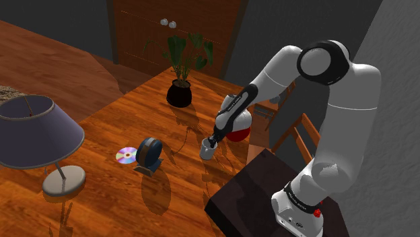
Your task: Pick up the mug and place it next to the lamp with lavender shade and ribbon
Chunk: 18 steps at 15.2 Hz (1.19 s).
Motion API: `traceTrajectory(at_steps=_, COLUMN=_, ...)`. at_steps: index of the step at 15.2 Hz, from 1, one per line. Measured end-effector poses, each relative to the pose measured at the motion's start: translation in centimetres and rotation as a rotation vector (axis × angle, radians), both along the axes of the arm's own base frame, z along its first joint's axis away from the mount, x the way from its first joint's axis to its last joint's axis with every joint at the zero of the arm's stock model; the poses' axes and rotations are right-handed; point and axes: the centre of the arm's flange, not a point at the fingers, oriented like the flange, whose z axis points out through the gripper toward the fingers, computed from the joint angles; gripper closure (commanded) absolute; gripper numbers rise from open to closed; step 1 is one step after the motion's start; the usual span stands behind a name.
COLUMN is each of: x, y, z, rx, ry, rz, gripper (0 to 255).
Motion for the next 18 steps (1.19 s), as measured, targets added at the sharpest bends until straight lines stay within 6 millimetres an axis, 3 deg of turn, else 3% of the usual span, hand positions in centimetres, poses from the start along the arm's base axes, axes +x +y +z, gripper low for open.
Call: traceTrajectory(at_steps=18, x=0.0, y=0.1, z=9.3, rx=0.000, ry=-0.001, rz=0.000, gripper=255)
